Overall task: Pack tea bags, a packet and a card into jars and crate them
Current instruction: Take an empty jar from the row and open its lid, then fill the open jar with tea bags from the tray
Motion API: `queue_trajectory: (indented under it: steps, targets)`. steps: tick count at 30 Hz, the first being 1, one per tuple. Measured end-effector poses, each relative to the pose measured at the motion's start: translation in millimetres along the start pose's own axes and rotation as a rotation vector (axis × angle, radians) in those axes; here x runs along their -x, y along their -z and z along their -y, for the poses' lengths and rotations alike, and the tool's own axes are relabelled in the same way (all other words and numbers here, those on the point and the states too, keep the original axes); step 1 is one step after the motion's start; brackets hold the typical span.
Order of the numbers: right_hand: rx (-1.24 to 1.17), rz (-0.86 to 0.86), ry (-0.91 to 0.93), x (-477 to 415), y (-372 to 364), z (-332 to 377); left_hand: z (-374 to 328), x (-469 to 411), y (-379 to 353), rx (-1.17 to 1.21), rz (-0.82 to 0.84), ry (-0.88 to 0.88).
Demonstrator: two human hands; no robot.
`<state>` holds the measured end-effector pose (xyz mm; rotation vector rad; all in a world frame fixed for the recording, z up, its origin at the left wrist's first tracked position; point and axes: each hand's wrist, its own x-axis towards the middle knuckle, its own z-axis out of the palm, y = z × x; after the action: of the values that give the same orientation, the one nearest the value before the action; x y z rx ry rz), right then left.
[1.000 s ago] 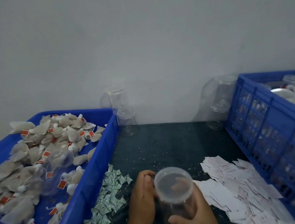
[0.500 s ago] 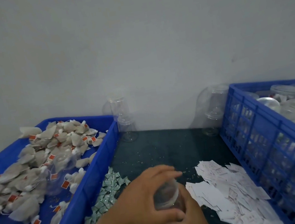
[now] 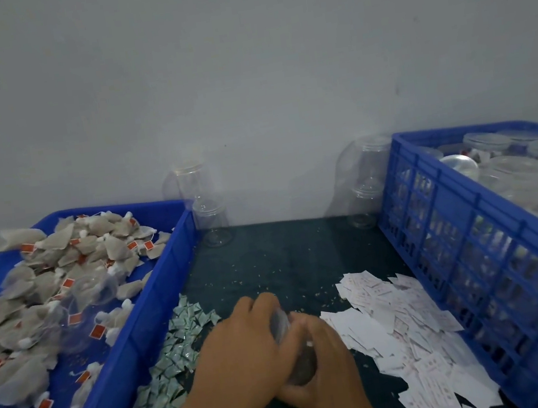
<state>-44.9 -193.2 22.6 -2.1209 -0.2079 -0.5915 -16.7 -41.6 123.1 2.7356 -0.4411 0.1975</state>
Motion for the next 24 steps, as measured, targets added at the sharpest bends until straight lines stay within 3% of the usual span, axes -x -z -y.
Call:
queue_trajectory:
  steps: [2, 4, 5, 7, 10, 12, 16, 21, 24]
  targets:
    - [0.014, -0.157, 0.011, 0.2, 1.1, -4.3, 3.1, -8.6, 12.0, 0.157, 0.117, 0.042]
    - [-0.098, -0.258, -0.065, 1.6, 5.7, -7.9, 8.6, -16.4, 24.7, 0.633, 0.247, 0.179]
    - [-0.175, -0.276, -0.098, 1.6, 8.4, -8.9, 10.9, -18.2, 30.4, 0.905, 0.261, 0.3]
    - [-0.296, -0.283, -0.176, 0.1, 12.1, -10.5, 24.0, -24.9, 28.8, 1.035, 0.124, 0.369]
    - [-0.374, -0.272, -0.245, -3.7, 13.3, -14.0, 43.3, -29.7, 4.8, 0.932, -0.102, 0.369]
    - [-0.385, -0.246, -0.249, -4.3, 11.9, -14.5, 55.2, -31.7, -13.9, 0.848, -0.168, 0.398]
    - [-0.404, -0.172, -0.224, -1.5, 10.0, -19.1, 66.2, -28.2, -59.7, 0.45, -0.078, 0.377]
    - [-0.372, -0.058, -0.202, 2.1, 7.2, -22.6, 71.9, -23.6, -91.0, -0.064, -0.159, 0.207]
    - [-0.353, -0.001, -0.176, 5.7, 6.6, -23.1, 69.8, -22.5, -92.9, -0.095, -0.137, 0.151]
